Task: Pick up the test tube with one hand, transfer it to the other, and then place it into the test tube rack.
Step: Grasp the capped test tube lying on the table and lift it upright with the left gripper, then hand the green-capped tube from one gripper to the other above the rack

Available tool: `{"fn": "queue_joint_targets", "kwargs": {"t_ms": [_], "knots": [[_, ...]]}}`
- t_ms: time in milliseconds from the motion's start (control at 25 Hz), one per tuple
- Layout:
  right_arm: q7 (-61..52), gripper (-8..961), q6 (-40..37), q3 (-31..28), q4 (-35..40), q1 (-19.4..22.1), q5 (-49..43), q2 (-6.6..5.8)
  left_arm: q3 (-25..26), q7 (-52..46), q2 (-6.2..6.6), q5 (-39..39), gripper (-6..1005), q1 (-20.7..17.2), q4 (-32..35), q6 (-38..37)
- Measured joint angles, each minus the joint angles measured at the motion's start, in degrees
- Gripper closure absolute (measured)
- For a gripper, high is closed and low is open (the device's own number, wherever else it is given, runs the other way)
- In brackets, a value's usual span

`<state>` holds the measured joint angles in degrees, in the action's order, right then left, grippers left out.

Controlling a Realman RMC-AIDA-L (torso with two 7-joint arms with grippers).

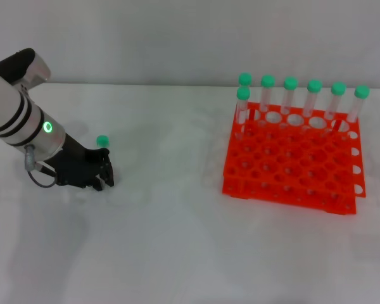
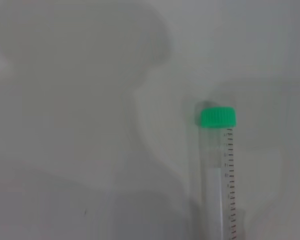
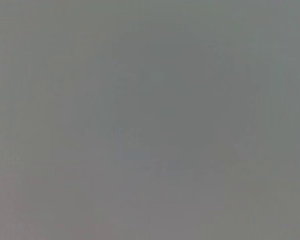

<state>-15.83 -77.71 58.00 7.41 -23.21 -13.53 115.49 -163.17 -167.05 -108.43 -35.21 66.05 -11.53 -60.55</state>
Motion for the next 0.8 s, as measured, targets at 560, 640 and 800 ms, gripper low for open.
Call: {"fn": "queue_joint_targets", "kwargs": {"t_ms": [560,640,800], "knots": [[0.0,84,-0.1,0.0,-0.3,-0.1,0.7,0.09,0.1,29.5,-1.13,32.7,814,-2.7,-0.7,14.6],[-0.1,84,0.2,0.0,-0.4,-0.2,0.7,0.09,0.2,36.7,-2.21,41.1,814,-3.8,-1.0,17.0],[-4.2,84,1.6,0.0,-0.7,-0.4,2.3,0.27,0.2,56.2,-4.98,61.5,814,-6.8,-2.3,18.6]]}}
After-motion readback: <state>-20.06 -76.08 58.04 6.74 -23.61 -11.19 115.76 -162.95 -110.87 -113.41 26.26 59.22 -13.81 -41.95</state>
